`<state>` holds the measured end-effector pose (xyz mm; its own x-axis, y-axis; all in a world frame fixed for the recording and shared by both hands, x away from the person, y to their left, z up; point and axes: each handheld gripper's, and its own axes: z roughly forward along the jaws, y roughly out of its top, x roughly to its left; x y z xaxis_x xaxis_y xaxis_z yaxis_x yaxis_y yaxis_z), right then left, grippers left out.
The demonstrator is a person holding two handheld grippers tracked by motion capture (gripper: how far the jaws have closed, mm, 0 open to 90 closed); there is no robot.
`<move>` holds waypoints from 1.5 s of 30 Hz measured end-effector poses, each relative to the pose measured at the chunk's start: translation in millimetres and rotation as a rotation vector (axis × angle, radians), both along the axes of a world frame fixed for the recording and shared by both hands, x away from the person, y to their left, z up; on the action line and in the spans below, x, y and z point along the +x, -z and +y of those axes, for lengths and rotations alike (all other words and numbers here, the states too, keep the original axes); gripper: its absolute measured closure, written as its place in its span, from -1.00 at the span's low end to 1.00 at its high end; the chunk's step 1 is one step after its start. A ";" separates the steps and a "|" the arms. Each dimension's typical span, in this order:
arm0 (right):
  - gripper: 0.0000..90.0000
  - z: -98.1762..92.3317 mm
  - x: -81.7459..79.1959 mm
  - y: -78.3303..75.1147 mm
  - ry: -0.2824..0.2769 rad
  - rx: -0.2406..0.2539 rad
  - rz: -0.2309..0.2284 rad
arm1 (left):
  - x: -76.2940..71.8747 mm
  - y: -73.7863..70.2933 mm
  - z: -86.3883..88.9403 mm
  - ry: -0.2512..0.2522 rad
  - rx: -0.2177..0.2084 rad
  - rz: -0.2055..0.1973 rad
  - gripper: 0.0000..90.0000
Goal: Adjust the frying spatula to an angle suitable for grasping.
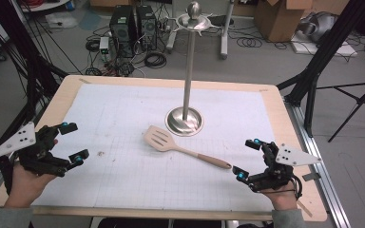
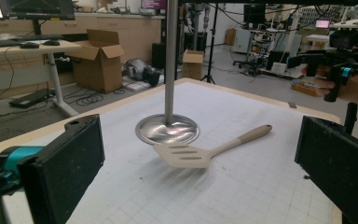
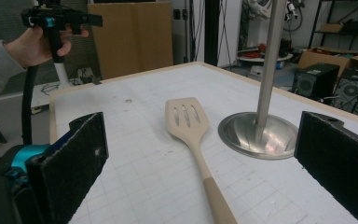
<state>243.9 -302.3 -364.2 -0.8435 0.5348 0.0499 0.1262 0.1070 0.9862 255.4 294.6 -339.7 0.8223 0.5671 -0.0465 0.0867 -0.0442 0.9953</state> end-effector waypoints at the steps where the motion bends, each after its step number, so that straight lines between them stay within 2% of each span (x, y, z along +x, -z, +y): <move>1: -0.96 0.4 0.3 0.4 0.001 -0.001 0.002 | 0.2 0.7 -0.4 0.000 0.008 -0.003 -0.96; 8: -0.96 4.5 3.0 1.6 -0.005 -0.015 0.000 | -0.8 4.9 -4.9 0.001 0.047 0.005 -0.96; 12: -0.96 6.7 5.2 1.5 -0.003 -0.017 -0.010 | -0.5 7.1 -5.1 -0.002 0.052 0.011 -0.96; 16: -0.96 10.0 7.3 3.0 -0.014 -0.028 0.016 | -1.5 6.8 -4.2 -0.004 0.051 0.012 -0.96; 19: -0.96 13.1 9.9 4.6 -0.018 -0.040 0.017 | -2.5 6.6 -3.4 -0.007 0.052 0.010 -0.96; 27: -0.95 31.8 23.3 11.4 -0.051 -0.104 0.051 | -3.7 8.9 -3.2 -0.011 0.071 0.018 -0.96; 32: -0.94 46.4 33.5 16.9 -0.083 -0.118 0.063 | -5.2 10.5 -3.1 -0.018 0.085 0.023 -0.96; 34: -0.87 51.1 37.0 18.5 -0.094 -0.126 0.066 | -5.8 10.9 -2.6 -0.018 0.087 0.026 -0.96; 40: -0.86 63.0 47.4 24.4 -0.119 -0.169 0.086 | -6.9 13.2 -0.6 -0.024 0.090 0.037 -0.96; 43: -0.61 67.1 52.2 27.1 -0.127 -0.188 0.100 | -6.9 14.4 -0.3 -0.027 0.093 0.043 -0.96; 45: -0.60 69.6 55.1 29.5 -0.123 -0.196 0.117 | -7.0 15.1 -0.5 -0.029 0.094 0.046 -0.96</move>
<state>299.0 -232.7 -393.7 -0.8973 0.4378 0.0561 0.2121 0.3162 0.9247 248.4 294.1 -354.8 0.8039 0.5941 -0.0290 0.1346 -0.1343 0.9818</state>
